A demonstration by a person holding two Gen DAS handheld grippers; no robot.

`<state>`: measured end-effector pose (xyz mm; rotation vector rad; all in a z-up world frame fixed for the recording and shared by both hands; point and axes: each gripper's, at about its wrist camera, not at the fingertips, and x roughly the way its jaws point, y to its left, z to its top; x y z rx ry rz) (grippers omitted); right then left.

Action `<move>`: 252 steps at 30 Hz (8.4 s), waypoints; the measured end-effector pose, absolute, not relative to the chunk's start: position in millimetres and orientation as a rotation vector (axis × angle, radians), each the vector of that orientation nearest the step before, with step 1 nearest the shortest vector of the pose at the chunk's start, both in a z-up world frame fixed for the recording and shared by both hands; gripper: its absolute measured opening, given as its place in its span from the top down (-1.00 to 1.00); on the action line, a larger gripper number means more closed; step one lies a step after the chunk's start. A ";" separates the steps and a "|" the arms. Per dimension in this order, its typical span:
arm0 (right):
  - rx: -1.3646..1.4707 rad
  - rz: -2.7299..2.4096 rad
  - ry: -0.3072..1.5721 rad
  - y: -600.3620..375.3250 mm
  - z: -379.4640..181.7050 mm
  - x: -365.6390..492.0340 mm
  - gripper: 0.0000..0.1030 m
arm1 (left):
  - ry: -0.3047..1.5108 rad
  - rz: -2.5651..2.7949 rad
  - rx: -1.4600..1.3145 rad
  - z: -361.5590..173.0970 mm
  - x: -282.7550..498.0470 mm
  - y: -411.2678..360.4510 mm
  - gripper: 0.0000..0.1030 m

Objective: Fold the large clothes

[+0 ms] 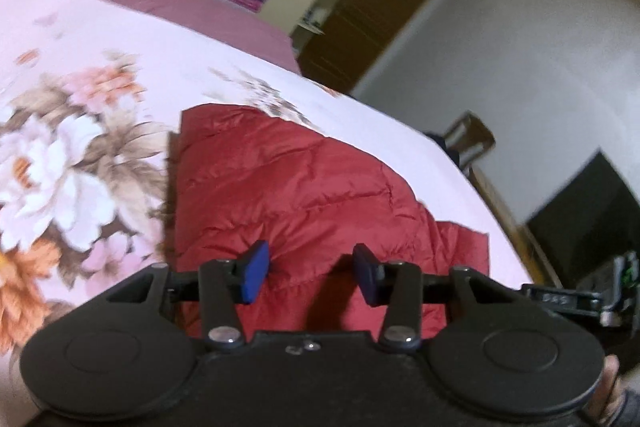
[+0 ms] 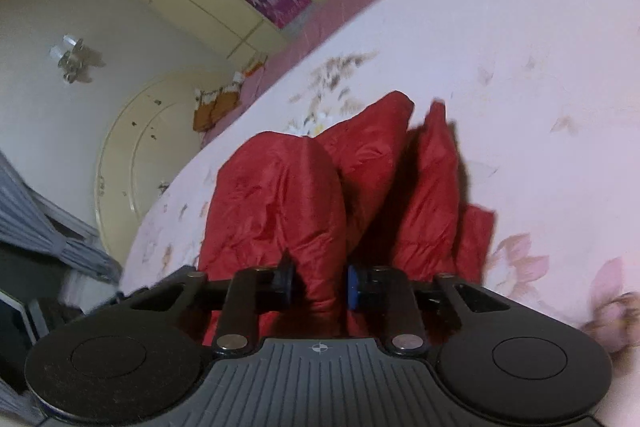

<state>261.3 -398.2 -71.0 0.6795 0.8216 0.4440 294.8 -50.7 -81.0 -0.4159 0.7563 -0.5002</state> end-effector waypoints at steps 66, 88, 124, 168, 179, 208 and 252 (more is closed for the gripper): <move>0.258 0.297 0.848 -387.0 -91.7 244.4 0.44 | 0.772 -0.545 0.039 -86.7 253.2 -112.5 -0.06; 0.107 0.547 0.799 -350.0 -55.4 136.2 0.43 | 0.741 -0.445 0.114 -74.3 147.3 -109.3 -0.04; 0.571 0.257 0.821 -442.4 -109.4 255.8 0.78 | 0.833 -0.361 -0.210 -94.6 253.7 -72.4 -0.61; 0.845 0.505 0.868 -441.7 -93.2 261.1 0.51 | 0.806 -0.432 -0.304 -62.0 263.7 -60.7 -0.38; 0.764 0.552 0.813 -356.0 -48.4 254.2 0.51 | 0.721 -0.426 -0.337 -33.2 252.2 27.9 -0.37; 0.793 0.550 0.986 -105.2 -108.3 311.2 0.34 | 0.831 -0.312 -0.409 -85.2 289.4 288.5 -0.65; 0.192 0.613 0.800 -56.8 -52.3 192.2 1.00 | 0.739 -0.315 -0.067 -53.3 197.4 250.3 -0.21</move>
